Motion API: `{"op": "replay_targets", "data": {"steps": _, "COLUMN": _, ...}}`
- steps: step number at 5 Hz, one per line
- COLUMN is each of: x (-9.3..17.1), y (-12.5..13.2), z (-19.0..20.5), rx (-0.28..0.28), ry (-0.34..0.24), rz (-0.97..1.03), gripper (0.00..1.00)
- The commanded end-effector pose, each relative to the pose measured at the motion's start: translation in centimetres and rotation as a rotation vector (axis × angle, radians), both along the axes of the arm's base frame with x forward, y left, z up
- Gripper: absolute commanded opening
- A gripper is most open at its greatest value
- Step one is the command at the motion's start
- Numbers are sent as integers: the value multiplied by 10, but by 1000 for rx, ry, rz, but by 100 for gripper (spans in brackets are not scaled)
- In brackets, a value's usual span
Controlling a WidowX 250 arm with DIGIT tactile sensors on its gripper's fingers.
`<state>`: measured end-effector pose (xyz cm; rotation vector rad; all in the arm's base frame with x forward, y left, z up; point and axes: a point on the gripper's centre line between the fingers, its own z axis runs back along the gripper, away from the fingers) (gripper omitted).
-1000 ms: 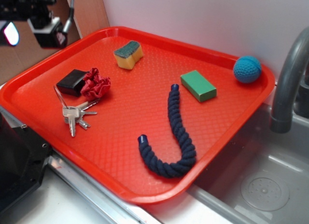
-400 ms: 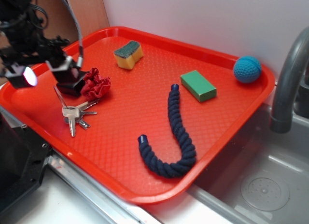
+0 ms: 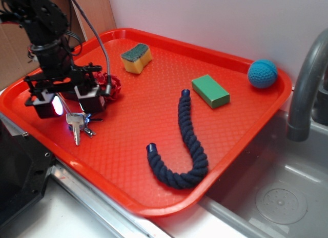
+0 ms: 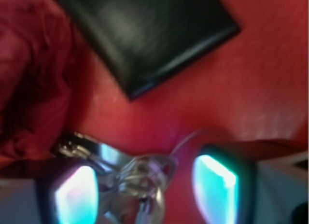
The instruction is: Grab the silver keys.
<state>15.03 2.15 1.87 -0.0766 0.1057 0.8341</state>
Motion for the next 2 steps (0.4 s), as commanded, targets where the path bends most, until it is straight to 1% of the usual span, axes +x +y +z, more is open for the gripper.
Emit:
{"op": "replay_targets", "data": {"steps": 1, "x": 4, "y": -6, "z": 9, "rx": 36, "ry": 2, "rz": -55, "gripper": 0}}
{"op": "replay_targets", "data": {"steps": 2, "x": 6, "y": -3, "z": 18, "rx": 32, "ry": -15, "rz": -135, "gripper": 0}}
